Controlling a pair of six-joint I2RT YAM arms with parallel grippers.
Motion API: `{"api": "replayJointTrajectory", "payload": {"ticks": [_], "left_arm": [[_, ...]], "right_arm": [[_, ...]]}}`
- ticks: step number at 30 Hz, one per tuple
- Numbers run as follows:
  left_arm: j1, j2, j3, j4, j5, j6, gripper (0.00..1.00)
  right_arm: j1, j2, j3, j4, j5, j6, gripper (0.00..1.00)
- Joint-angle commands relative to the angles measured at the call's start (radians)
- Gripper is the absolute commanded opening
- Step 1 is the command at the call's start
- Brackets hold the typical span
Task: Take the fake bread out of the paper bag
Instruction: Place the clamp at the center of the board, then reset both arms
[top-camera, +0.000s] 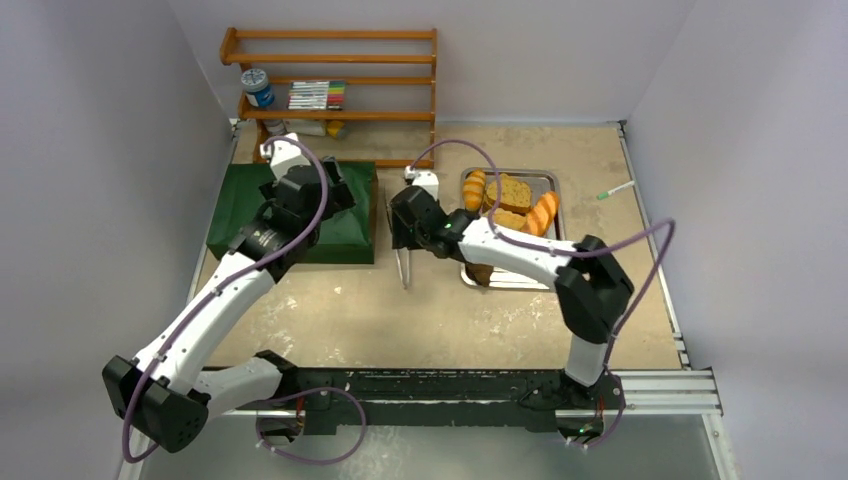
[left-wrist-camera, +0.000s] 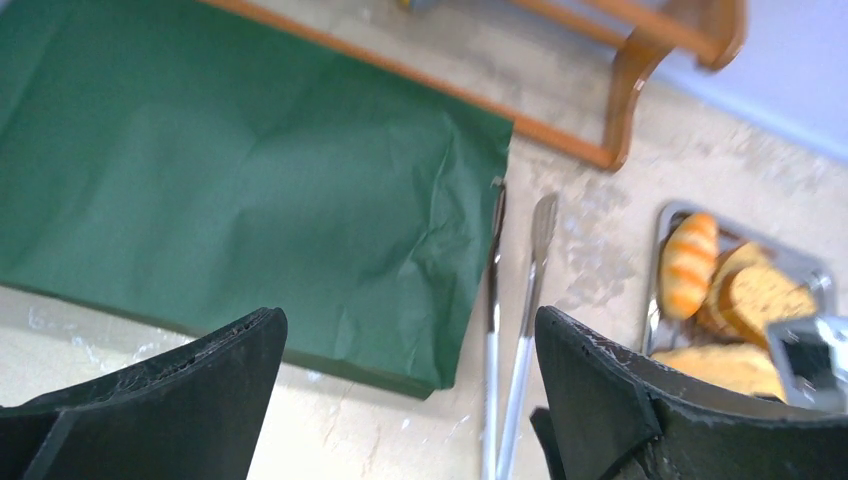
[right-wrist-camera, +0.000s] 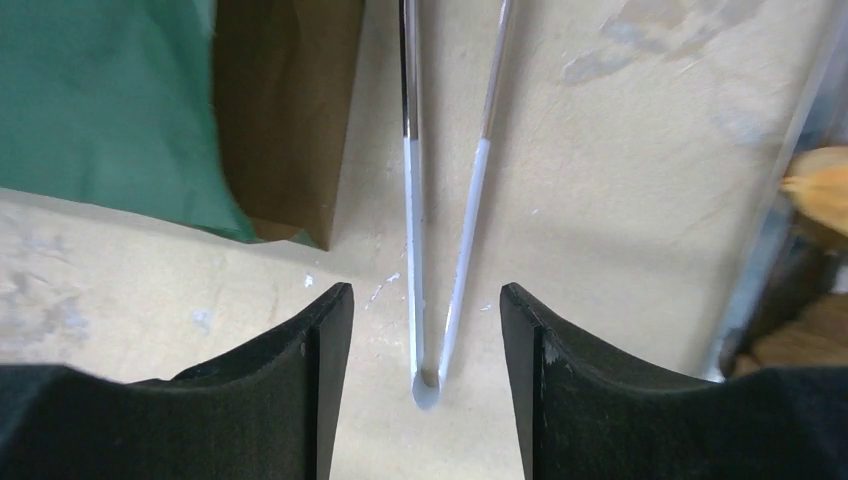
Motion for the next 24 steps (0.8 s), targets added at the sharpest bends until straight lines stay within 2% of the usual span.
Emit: {"api": "replayJointTrajectory", "payload": {"ticks": [1, 4, 8, 11, 15, 19, 24], "left_arm": [[-0.006, -0.04, 0.072, 0.103, -0.086, 0.036, 0.94], [-0.005, -0.031, 0.077, 0.177, -0.137, 0.074, 0.94], [0.006, 0.007, 0.1, 0.259, -0.194, 0.19, 0.96], [0.05, 0.029, 0.097, 0.293, -0.171, 0.238, 0.98], [0.179, 0.007, 0.033, 0.342, -0.085, 0.22, 0.98], [0.251, -0.032, -0.054, 0.394, -0.08, 0.236, 1.0], [0.287, -0.085, -0.173, 0.457, -0.132, 0.272, 1.0]], "right_arm": [[-0.055, -0.154, 0.064, -0.111, 0.124, -0.022, 0.58], [-0.167, -0.247, 0.032, -0.153, 0.173, -0.04, 0.6], [-0.384, -0.41, -0.035, -0.141, 0.235, -0.105, 0.66], [-0.573, -0.503, -0.088, -0.114, 0.264, -0.161, 0.74], [-0.771, -0.575, -0.154, -0.069, 0.272, -0.227, 0.8], [-0.862, -0.616, -0.238, -0.022, 0.309, -0.252, 0.99], [-0.893, -0.631, -0.292, -0.021, 0.316, -0.218, 1.0]]}}
